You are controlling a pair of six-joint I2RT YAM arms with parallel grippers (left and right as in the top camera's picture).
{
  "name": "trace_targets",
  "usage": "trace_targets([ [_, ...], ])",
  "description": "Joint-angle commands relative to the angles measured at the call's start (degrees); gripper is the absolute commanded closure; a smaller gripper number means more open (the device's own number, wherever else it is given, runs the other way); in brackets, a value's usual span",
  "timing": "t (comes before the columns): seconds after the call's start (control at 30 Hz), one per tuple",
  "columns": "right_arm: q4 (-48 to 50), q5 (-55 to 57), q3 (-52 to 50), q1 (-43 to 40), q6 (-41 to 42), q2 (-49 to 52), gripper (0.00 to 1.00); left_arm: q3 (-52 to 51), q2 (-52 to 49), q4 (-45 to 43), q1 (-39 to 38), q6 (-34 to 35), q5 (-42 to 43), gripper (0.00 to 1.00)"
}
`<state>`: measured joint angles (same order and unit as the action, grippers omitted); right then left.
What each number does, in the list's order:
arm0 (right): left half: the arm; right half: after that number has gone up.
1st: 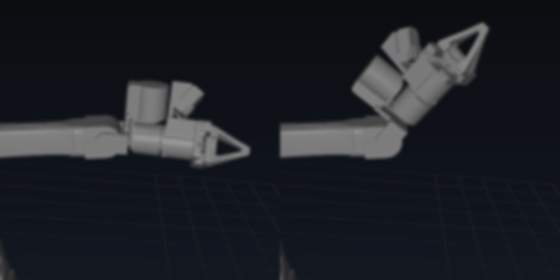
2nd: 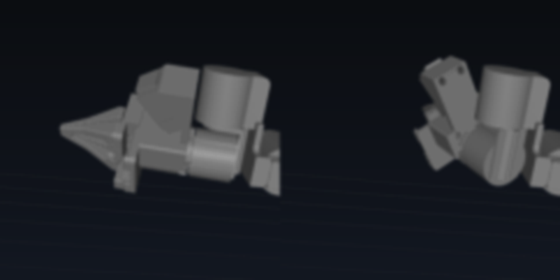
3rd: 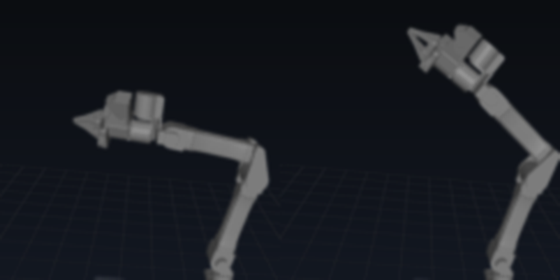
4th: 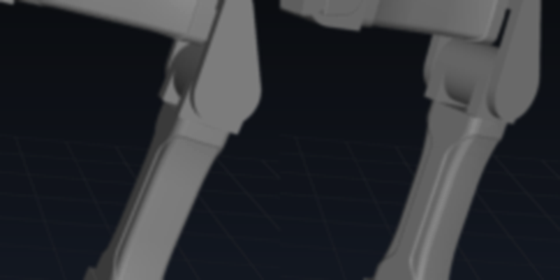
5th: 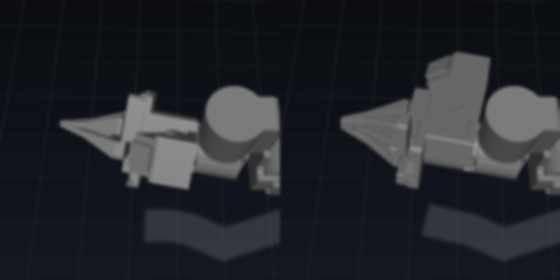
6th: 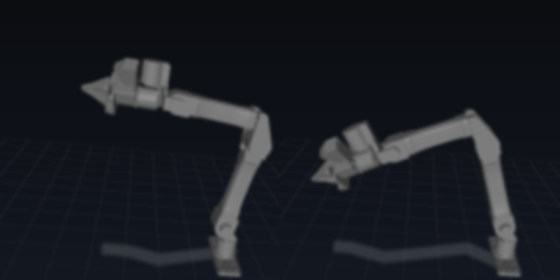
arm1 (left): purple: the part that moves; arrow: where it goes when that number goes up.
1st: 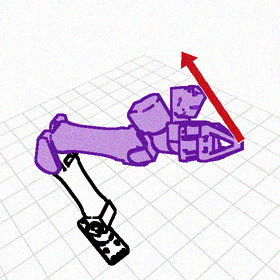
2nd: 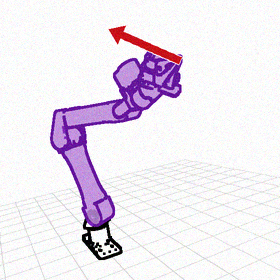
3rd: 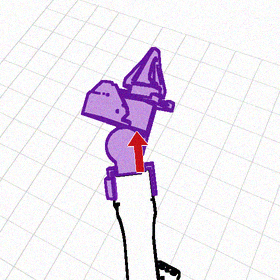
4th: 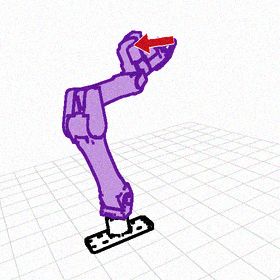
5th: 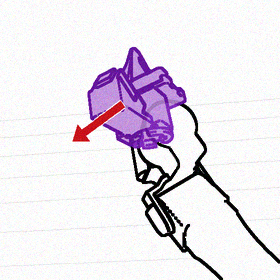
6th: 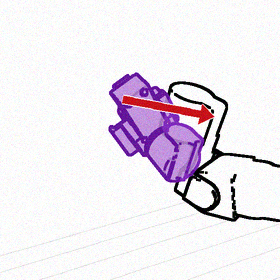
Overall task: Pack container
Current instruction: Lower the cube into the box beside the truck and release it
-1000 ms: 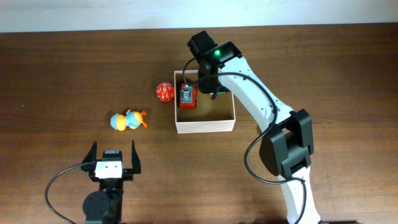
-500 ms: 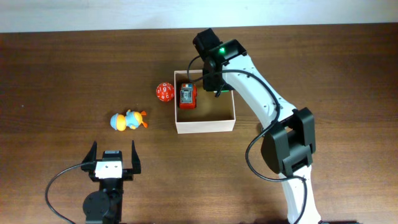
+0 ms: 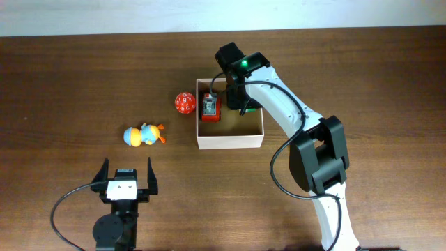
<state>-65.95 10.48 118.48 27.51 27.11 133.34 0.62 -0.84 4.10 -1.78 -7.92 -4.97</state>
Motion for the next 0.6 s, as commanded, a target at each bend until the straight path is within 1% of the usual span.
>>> trace_targets([
  [0.0, 0.39, 0.5, -0.42, -0.22, 0.15, -0.09, 0.39, -0.09, 0.44, 0.24, 0.24, -0.74, -0.46, 0.01],
  [0.07, 0.52, 0.48, -0.42, -0.22, -0.26, -0.09, 0.33, -0.09, 0.44, 0.24, 0.24, -0.76, -0.46, 0.01],
  [0.13, 0.7, 0.5, -0.42, -0.22, -0.94, -0.09, 0.3, -0.09, 0.44, 0.24, 0.24, -0.76, -0.46, 0.01],
  [0.27, 0.96, 0.48, -0.42, -0.22, -1.73, -0.11, 0.31, -0.09, 0.44, 0.24, 0.24, -0.74, -0.46, 0.01],
  [0.4, 1.75, -2.05, -0.39, -0.15, -4.81, -0.24, 0.32, -0.09, 0.44, 0.24, 0.24, -0.74, -0.46, 0.01],
  [0.5, 2.23, -4.13, -0.28, -0.15, -5.88, -0.68, 0.43, -0.09, 0.44, 0.24, 0.24, -0.74, -0.46, 0.01],
  [0.57, 2.47, -4.81, 0.26, -0.15, -6.01, -0.9, 0.54, -0.09, 0.44, 0.24, 0.24, -0.76, -0.46, 0.01],
])
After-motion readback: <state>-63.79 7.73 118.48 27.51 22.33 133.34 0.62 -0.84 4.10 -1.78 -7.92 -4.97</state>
